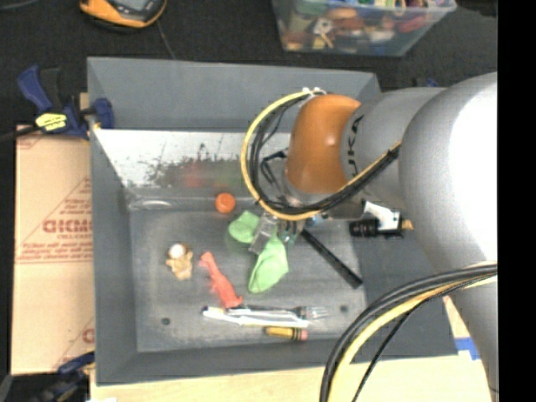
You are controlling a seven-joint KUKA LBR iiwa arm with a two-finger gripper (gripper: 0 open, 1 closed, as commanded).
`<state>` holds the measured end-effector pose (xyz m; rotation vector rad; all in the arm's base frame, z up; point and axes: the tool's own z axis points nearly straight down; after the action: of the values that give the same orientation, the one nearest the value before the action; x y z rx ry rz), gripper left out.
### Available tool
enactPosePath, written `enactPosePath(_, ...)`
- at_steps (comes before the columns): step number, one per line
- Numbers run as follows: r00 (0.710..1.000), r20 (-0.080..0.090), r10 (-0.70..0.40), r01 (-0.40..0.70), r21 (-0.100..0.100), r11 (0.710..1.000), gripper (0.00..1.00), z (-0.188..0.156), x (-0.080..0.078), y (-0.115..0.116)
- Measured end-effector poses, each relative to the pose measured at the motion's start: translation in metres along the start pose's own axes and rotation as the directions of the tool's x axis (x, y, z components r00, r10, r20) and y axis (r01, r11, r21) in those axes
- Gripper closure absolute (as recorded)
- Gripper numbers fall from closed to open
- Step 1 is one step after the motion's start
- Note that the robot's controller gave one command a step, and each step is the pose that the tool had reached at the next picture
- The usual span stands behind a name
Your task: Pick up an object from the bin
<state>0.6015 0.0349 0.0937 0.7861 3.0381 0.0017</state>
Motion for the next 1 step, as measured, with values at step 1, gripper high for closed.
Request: enactPosePath(1, 1.000, 0.003, -0.001, 0.001, -0.002, 1.000, 1.00, -0.0256, -0.0014, 0.0001)
